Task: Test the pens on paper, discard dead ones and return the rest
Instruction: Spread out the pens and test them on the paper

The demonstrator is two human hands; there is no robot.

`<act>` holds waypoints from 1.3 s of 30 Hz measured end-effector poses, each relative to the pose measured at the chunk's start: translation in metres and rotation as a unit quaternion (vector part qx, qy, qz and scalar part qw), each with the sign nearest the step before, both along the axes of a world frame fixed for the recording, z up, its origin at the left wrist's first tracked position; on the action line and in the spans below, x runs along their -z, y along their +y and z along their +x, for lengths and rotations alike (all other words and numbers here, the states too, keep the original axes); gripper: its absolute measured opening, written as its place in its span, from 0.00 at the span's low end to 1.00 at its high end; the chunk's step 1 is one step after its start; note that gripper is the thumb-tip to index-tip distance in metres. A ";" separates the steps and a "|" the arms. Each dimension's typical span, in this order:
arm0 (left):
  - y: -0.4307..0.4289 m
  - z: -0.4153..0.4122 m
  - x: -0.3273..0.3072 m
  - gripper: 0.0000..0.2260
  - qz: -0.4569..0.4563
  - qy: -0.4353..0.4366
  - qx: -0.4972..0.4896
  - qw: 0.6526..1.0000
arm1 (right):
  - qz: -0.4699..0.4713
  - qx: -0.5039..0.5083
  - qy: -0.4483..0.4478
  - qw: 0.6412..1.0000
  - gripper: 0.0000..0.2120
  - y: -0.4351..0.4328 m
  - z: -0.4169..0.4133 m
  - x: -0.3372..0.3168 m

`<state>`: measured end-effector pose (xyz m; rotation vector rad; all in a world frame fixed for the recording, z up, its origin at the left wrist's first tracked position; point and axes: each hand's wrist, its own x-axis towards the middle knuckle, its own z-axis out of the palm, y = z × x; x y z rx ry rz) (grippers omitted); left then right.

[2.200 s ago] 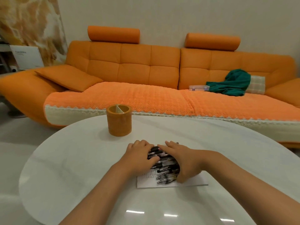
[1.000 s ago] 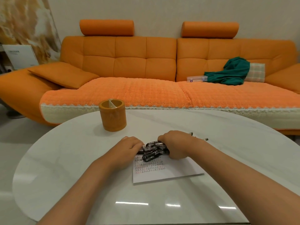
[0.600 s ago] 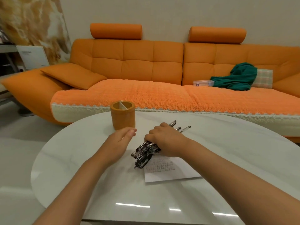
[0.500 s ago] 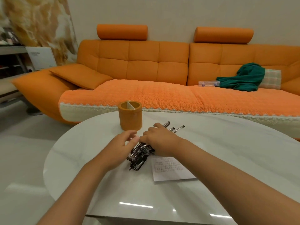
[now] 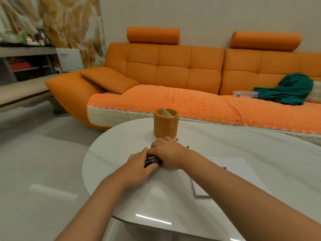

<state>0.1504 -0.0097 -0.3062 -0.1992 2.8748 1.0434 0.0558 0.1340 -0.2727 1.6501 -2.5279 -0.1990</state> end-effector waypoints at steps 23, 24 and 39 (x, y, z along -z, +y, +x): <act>0.027 -0.001 -0.010 0.36 -0.082 0.018 0.043 0.996 | -0.089 0.227 -0.288 0.926 0.40 0.048 0.016 0.012; 0.027 -0.001 -0.012 0.36 -0.093 0.018 0.040 0.995 | -0.079 0.234 -0.269 0.931 0.39 0.045 0.016 0.013; 0.029 -0.010 -0.022 0.38 -0.171 0.033 0.030 0.984 | -0.144 0.227 -0.201 0.942 0.32 0.077 0.007 -0.004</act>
